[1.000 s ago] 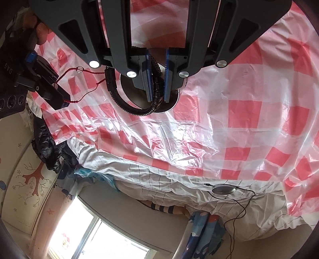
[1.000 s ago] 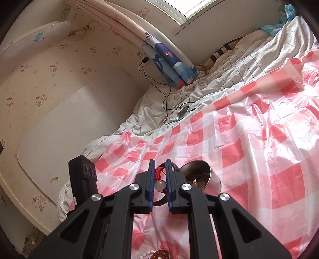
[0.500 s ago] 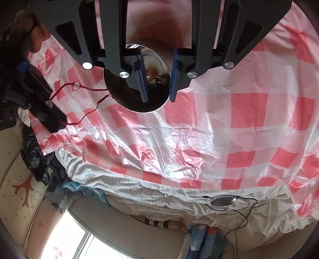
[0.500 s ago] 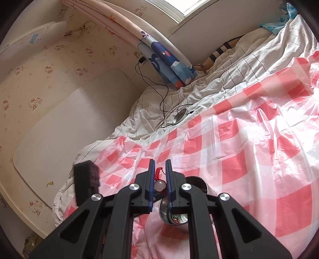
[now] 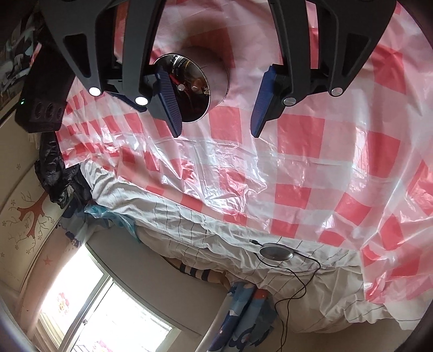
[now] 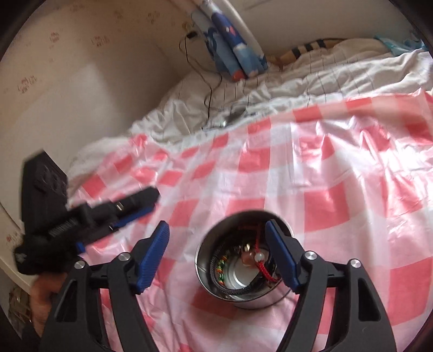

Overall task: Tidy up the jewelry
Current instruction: 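Move both open tools back to the remaining jewelry pile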

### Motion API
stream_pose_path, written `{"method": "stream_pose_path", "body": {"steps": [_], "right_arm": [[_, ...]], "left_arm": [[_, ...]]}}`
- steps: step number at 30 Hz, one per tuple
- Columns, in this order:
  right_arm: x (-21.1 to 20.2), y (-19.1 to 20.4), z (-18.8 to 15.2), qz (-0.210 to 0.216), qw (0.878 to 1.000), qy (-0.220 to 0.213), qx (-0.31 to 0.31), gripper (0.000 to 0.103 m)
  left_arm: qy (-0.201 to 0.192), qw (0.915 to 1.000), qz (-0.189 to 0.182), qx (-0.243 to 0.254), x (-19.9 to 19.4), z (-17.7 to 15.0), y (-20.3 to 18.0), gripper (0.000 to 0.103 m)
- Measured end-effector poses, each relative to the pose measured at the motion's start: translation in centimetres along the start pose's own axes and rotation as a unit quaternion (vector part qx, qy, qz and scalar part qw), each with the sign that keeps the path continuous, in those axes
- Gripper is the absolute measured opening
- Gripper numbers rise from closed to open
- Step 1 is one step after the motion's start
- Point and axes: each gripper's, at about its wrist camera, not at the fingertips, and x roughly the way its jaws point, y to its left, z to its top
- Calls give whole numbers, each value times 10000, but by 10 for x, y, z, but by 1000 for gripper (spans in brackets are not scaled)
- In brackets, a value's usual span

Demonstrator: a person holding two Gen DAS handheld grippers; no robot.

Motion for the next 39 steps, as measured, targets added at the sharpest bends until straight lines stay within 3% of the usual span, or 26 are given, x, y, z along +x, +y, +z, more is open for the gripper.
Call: {"method": "stream_pose_path", "body": {"steps": [7, 16, 26, 32, 35, 37, 39], "right_arm": [[-35, -18, 5, -10, 9986, -267, 456, 77], [-54, -17, -17, -496, 9968, 166, 607, 81], [-102, 18, -105, -1301, 9869, 908, -299, 87], [-97, 51, -144, -1779, 9671, 1144, -1416, 86], [-94, 71, -152, -1455, 9651, 1105, -1879, 86], [-91, 81, -157, -1220, 9632, 1180, -2083, 80], [-83, 85, -164, -1093, 9599, 1417, -2158, 58]], "left_arm": [[49, 9999, 52, 153, -3, -5, -5, 55], [542, 9958, 237, 697, -12, -42, -9, 57], [1358, 9809, 280, 1365, -33, -116, -18, 58], [1324, 9827, 405, 1232, -48, -120, -4, 61], [1347, 9823, 328, 1258, -55, -123, -2, 61], [1359, 9813, 341, 1323, -57, -125, -2, 62], [1359, 9800, 377, 1406, -58, -126, -4, 64]]}}
